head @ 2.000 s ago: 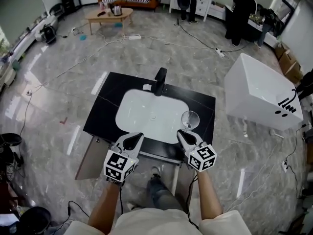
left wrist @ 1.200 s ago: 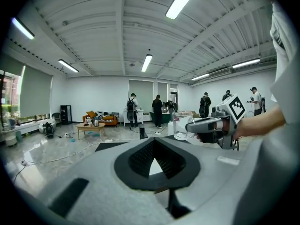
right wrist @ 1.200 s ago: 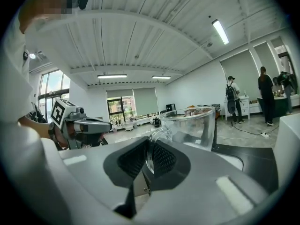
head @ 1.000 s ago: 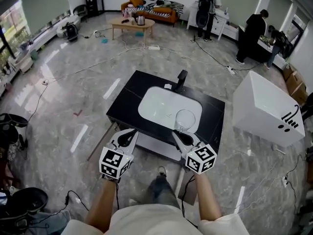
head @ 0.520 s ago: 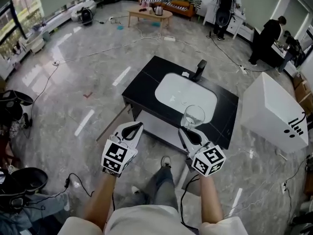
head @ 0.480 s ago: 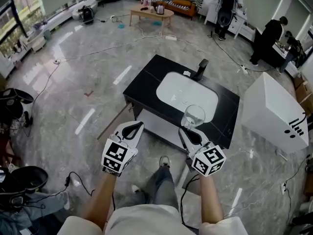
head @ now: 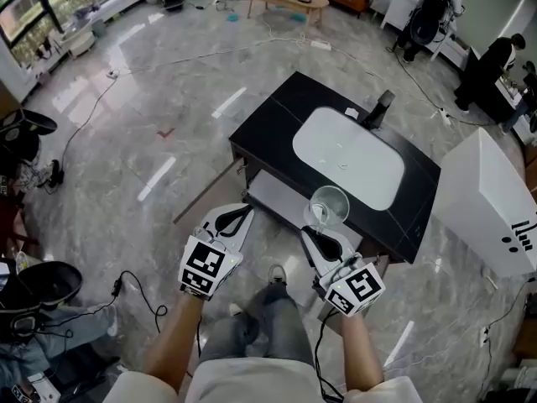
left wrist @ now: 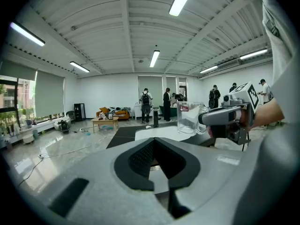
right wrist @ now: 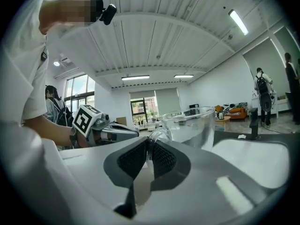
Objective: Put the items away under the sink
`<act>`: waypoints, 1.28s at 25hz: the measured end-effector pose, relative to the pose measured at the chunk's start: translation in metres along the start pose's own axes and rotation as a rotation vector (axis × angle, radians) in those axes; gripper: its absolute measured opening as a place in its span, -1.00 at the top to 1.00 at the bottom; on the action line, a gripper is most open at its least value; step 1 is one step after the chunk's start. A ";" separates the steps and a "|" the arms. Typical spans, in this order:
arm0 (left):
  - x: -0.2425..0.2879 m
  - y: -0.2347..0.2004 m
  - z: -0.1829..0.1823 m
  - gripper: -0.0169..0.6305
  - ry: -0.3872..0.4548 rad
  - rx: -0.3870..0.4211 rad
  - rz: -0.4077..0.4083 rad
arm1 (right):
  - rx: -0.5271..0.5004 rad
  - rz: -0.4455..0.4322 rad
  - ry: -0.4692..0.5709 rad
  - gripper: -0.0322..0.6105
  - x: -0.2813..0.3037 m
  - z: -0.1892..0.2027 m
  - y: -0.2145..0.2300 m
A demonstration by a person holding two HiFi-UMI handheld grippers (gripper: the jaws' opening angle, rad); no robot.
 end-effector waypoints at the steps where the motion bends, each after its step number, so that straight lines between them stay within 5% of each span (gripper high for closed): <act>1: 0.006 -0.006 0.008 0.93 -0.004 0.002 -0.006 | 0.005 -0.005 0.003 0.85 0.008 0.009 0.003; 20: 0.111 -0.087 0.194 0.93 0.003 -0.022 -0.060 | 0.000 -0.198 -0.063 0.85 0.123 0.236 0.054; 32: 0.222 -0.143 0.379 0.93 0.047 0.014 -0.056 | -0.031 -0.272 -0.057 0.85 0.199 0.435 0.106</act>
Point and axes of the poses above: the fingertips, and each gripper's own axes: x forward along the fingers, y to its right, z out of its underside, the point moved 7 cm from there along -x, backward along the fingers, and after that the axes turned 7 degrees about -x, right-handed, at the moved point
